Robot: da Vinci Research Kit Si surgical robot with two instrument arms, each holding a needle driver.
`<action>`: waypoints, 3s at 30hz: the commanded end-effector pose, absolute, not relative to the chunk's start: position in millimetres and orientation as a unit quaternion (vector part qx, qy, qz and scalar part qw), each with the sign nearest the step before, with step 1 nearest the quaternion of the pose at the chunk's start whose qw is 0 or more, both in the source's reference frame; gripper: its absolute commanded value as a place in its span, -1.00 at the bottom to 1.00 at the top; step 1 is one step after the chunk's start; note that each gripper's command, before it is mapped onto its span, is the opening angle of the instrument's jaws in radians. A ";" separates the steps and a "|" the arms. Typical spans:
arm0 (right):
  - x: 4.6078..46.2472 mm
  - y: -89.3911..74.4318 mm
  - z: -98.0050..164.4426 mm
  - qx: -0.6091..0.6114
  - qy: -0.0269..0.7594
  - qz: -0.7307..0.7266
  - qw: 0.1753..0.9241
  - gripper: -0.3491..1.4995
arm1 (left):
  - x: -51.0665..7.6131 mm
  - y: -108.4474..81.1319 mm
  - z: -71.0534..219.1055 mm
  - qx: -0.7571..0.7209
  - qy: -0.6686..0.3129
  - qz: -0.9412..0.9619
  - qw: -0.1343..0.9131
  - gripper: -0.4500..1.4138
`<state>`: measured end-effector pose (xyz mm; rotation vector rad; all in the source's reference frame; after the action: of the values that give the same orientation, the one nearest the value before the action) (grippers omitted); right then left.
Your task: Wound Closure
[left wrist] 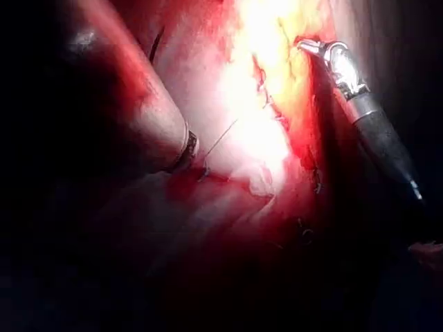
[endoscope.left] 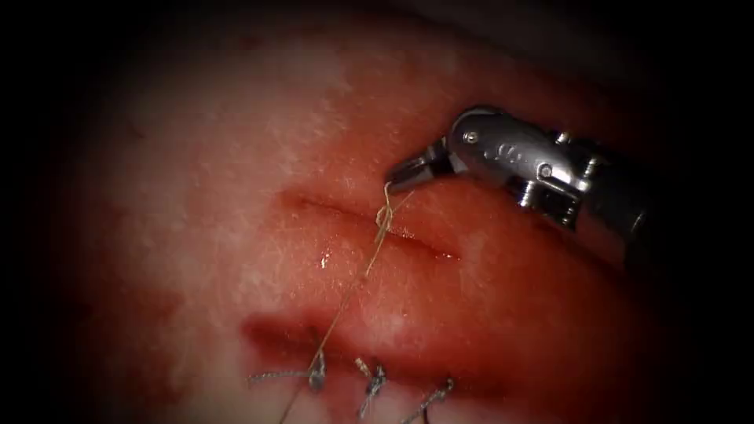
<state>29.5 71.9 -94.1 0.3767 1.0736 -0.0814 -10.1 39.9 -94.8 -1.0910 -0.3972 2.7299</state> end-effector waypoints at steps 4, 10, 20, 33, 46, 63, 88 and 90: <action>30.4 73.3 -94.1 0.169 0.509 -0.032 0.843 -1.00 | -10.7 38.5 -95.0 -0.368 -0.138 0.915 0.087 -0.89; 30.1 74.3 -93.6 0.151 0.500 -0.004 0.853 -1.00 | -11.6 35.8 -95.9 -0.372 -0.148 0.913 0.083 -0.89; 30.1 74.1 -92.6 0.132 0.482 0.014 0.866 -1.00 | -12.5 33.6 -96.9 -0.376 -0.159 0.910 0.077 -0.89; 28.7 74.6 -91.2 0.084 0.443 0.035 0.892 -1.00 | -13.0 31.2 -96.8 -0.377 -0.166 0.908 0.075 -0.89; 29.0 74.1 -90.8 0.079 0.437 0.028 0.896 -1.00 | -11.2 29.1 -98.1 -0.374 -0.172 0.908 0.074 -0.89; 28.8 74.6 -90.8 0.076 0.436 0.027 0.896 -1.00 | -10.5 26.1 -97.8 -0.369 -0.173 0.911 0.066 -0.89; 20.9 80.2 -104.0 -0.014 0.511 0.259 0.820 0.96 | -13.2 57.3 -111.4 -0.439 -0.034 0.890 0.114 -0.89; 20.8 79.9 -104.1 -0.010 0.515 0.259 0.817 0.96 | -13.1 58.6 -111.7 -0.441 -0.030 0.889 0.115 -0.89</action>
<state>20.2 78.6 -104.1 0.0108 1.1127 0.5426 -12.4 60.3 -112.3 -1.2944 -0.0723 2.6008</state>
